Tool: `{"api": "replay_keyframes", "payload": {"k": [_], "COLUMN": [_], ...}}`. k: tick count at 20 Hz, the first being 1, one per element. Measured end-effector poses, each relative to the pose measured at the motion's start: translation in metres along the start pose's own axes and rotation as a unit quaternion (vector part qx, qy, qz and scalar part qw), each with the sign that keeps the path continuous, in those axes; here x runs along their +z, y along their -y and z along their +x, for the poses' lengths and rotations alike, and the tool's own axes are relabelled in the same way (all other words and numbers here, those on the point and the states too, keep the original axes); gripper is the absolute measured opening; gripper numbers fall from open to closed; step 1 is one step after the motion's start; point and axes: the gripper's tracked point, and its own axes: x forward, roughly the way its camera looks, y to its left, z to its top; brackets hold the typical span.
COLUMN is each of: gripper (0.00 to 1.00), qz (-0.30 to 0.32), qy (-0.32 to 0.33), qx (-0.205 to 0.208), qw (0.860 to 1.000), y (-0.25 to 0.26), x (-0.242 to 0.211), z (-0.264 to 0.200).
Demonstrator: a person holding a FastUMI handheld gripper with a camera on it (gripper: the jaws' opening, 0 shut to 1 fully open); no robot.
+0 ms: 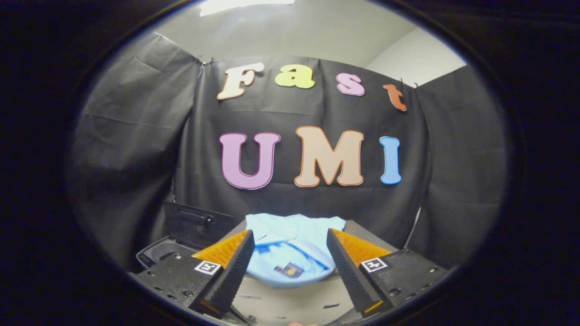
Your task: Put the clothes into the washing machine and then close the washing machine lid.
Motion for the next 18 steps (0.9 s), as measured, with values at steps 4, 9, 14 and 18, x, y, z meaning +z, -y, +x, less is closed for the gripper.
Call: {"api": "replay_keyframes", "payload": {"k": [4, 9, 14, 18], "gripper": [0.97, 0.98, 0.98, 0.98], "qz": [0.001, 0.012, 0.006, -0.006], "qy": [-0.094, -0.199, -0.269, -0.297], "qx": [0.004, 0.012, -0.001, 0.007], "qw": [0.996, 0.98, 0.963, 0.955], "y": [-0.003, -0.014, -0.007, -0.011], "x": [-0.016, -0.061, -0.098, -0.108], "z": [0.079, 0.132, 0.149, 0.15]}}
